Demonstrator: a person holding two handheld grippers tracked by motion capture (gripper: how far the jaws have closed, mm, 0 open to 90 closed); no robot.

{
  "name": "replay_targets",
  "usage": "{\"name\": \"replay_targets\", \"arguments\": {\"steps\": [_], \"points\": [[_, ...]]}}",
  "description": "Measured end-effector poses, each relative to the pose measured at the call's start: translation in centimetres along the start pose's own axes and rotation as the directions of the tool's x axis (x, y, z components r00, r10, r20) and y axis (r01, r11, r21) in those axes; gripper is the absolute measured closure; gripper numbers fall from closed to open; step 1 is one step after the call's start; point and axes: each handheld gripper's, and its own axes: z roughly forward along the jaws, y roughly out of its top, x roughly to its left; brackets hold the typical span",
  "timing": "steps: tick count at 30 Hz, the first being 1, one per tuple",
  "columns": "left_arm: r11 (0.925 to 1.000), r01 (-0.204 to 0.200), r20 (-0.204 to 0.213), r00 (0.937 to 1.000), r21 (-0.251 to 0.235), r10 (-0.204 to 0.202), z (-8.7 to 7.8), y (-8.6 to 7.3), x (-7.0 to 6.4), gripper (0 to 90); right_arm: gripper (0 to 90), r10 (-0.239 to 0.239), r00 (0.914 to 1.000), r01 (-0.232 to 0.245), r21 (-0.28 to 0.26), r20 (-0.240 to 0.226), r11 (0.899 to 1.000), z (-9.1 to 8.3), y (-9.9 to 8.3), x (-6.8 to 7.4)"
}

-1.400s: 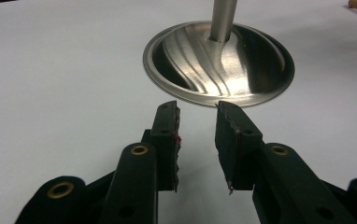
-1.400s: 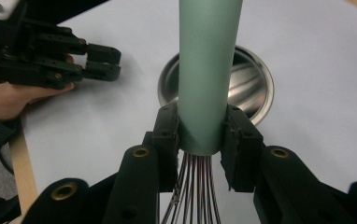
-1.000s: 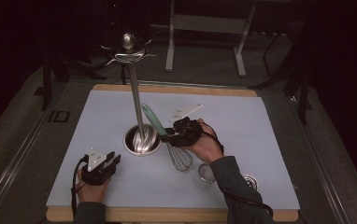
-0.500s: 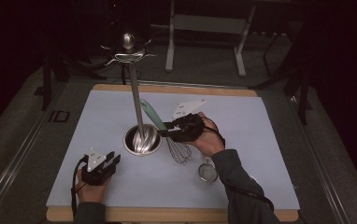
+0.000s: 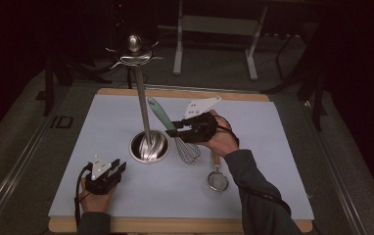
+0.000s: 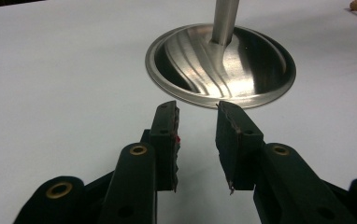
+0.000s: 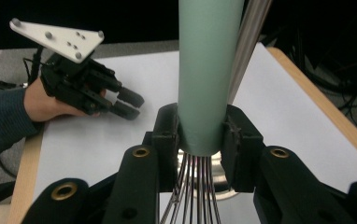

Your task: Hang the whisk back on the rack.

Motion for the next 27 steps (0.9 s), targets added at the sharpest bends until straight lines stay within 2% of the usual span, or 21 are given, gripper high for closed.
{"name": "replay_targets", "arguments": {"steps": [13, 27], "points": [[1.0, 0.002, 0.0, 1.0, 0.0, -0.002, 0.0, 0.0, 0.0, 69.0, 69.3, 0.011, 0.9991, -0.017, -0.13, -0.04, 0.991, -1.4, 0.5, -0.9], [1.0, 0.002, -0.001, 1.0, 0.001, -0.002, 0.0, 0.0, 0.0, 69.0, 69.3, 0.012, 0.9971, -0.027, -0.207, -0.075, 0.978, -1.6, 2.1, -0.9]]}}
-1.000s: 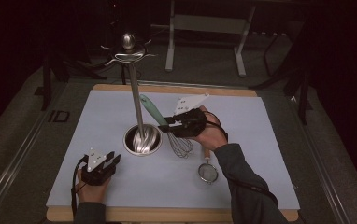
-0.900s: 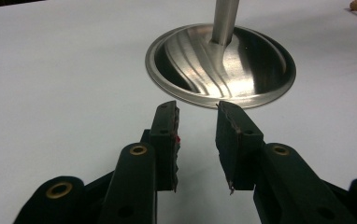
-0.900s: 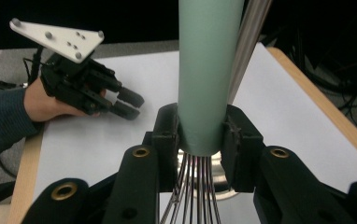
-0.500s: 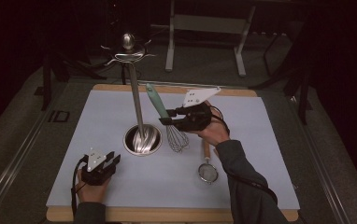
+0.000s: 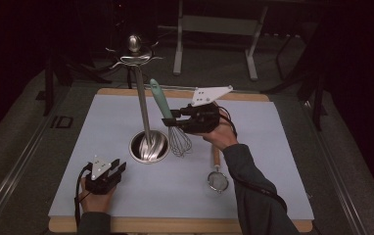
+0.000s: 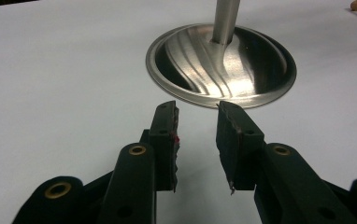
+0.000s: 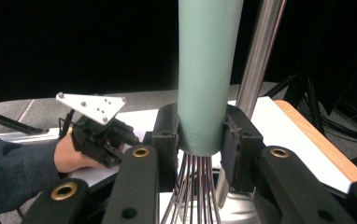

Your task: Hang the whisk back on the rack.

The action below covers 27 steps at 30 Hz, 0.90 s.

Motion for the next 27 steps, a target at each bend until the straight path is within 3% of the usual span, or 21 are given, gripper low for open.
{"name": "replay_targets", "arguments": {"steps": [19, 27], "points": [[1.0, 0.006, -0.002, 1.0, -0.006, -0.006, 0.0, 0.0, 0.0, 67.2, 69.2, -0.025, 0.9997, 0.025, -0.024, 0.0, 0.999, 0.7, 3.3, 0.5], [0.9999, 0.008, -0.001, 1.0, -0.008, -0.008, 0.0, 0.0, 0.1, 67.1, 69.2, -0.038, 0.9989, 0.037, -0.043, -0.029, 0.998, 0.7, 3.8, 0.7]]}}
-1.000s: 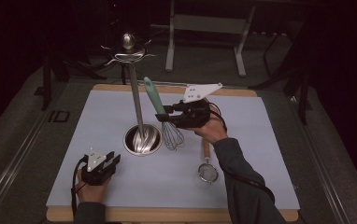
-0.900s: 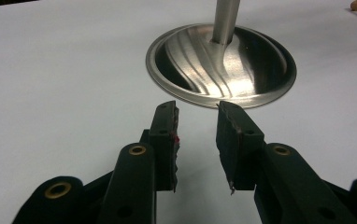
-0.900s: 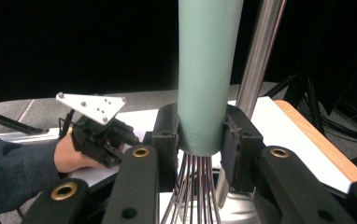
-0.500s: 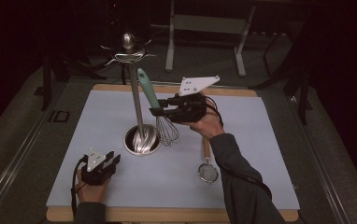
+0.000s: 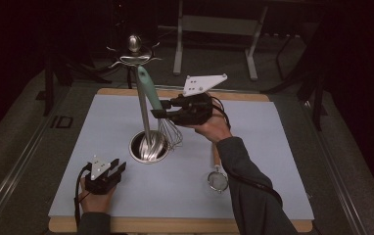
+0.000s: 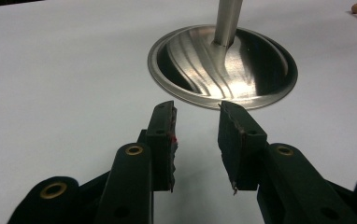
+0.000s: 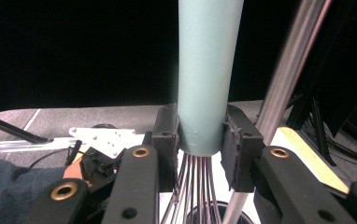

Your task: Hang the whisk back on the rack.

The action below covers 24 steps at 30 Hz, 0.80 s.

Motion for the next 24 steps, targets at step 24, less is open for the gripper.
{"name": "replay_targets", "arguments": {"steps": [24], "points": [[1.0, 0.002, -0.001, 1.0, 0.0, -0.002, -0.1, 0.0, 0.0, 67.0, 67.9, 0.118, 0.9895, -0.122, 0.05, 0.083, 0.991, 2.5, 0.1, -0.8]]}}
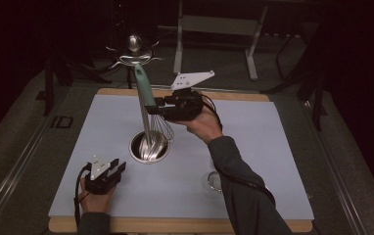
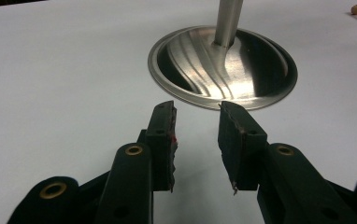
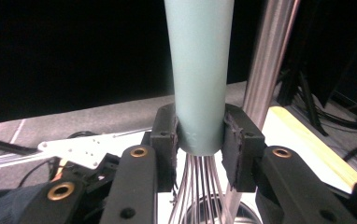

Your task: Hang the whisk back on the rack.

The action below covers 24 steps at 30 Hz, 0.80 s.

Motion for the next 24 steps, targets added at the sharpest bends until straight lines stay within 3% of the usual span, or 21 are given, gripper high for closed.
{"name": "replay_targets", "arguments": {"steps": [6, 17, 24], "points": [[1.0, 0.004, 0.003, 1.0, -0.001, -0.004, 0.0, 0.0, 0.0, 67.0, 63.3, 0.009, 0.9984, -0.01, 0.017, 0.056, 1.0, 0.3, 0.0, 0.2], [1.0, 0.006, 0.0, 1.0, -0.005, -0.006, 0.0, 0.0, 0.0, 66.8, 61.4, -0.024, 0.998, 0.02, 0.053, 0.059, 0.998, -0.7, -0.3, 0.4], [0.9999, 0.013, 0.0, 0.9999, -0.004, -0.013, 0.0, 0.0, 0.1, 66.0, 63.1, -0.062, 0.9915, 0.044, 0.155, 0.114, 0.987, -1.5, -1.3, 0.3]]}}
